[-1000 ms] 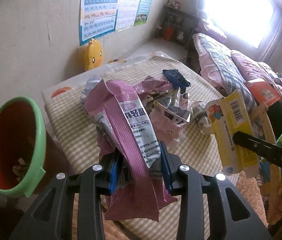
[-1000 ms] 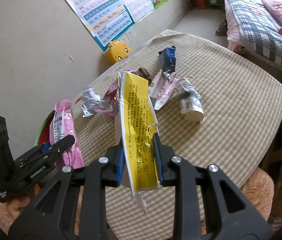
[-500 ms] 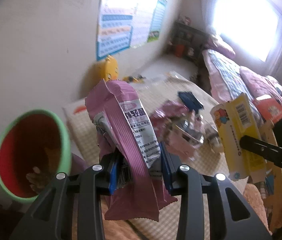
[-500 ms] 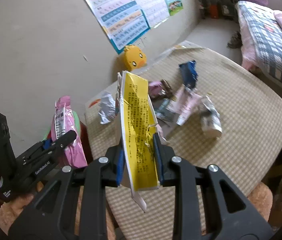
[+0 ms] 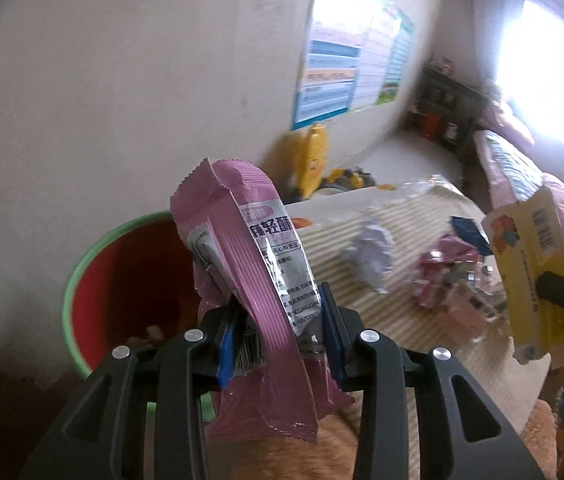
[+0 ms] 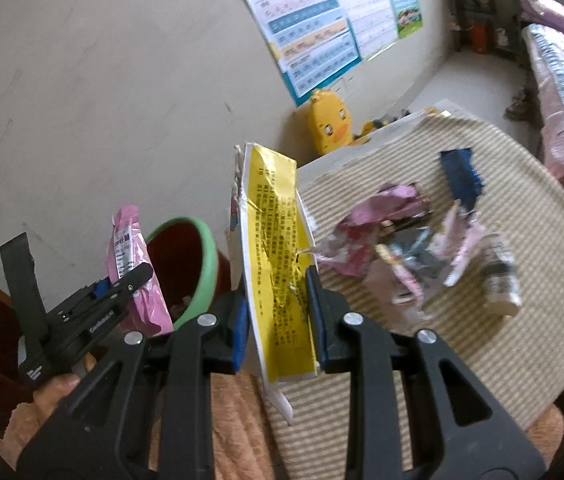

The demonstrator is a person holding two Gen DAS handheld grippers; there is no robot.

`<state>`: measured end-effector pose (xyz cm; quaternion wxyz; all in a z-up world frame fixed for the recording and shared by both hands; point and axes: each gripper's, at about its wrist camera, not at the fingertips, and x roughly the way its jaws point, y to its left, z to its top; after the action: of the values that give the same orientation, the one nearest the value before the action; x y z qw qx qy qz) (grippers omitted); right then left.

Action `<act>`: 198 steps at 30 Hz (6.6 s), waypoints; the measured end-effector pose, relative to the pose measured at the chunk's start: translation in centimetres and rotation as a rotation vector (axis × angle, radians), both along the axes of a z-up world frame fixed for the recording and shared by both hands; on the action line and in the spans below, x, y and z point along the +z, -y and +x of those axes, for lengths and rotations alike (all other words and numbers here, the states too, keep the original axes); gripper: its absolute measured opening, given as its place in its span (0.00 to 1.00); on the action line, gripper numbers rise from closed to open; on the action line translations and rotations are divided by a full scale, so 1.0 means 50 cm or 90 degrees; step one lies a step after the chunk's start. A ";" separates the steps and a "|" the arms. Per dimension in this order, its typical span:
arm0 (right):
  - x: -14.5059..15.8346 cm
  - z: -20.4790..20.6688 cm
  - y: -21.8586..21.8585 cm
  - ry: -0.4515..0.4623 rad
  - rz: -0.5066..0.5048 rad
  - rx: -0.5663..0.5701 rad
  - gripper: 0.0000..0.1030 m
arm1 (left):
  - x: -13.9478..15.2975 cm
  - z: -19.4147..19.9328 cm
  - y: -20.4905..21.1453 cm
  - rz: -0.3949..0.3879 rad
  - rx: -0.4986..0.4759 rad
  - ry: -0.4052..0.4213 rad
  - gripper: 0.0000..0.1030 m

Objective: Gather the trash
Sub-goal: 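Carry the pink wrapper and yellow box over the bucket with both grippers, then open both grippers to drop the pink wrapper and yellow box into the bucket, then grasp the crumpled silver foil with the left gripper, then grasp the black-and-white patterned paper cup with the right gripper while the left holds the foil, then carry the foil and patterned cup toward the bucket with both grippers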

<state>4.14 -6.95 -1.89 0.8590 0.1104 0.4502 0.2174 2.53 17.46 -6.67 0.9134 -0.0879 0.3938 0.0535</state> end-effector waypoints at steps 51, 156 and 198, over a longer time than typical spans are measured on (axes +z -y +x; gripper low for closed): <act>-0.109 -0.006 -0.055 -0.053 -0.084 0.022 0.64 | -0.079 0.032 -0.036 0.018 0.013 -0.070 0.62; -0.253 -0.028 0.363 -0.166 -0.104 -0.249 0.58 | -0.144 0.005 0.402 -0.017 -0.340 -0.180 0.35; -0.070 -0.054 0.218 -0.037 -0.057 -0.135 0.42 | -0.064 0.004 0.288 -0.053 -0.230 -0.085 0.35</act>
<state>1.46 -17.85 -5.38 0.8678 0.1252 0.4702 0.1013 2.73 3.07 -9.86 0.8757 -0.0496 0.4645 -0.1219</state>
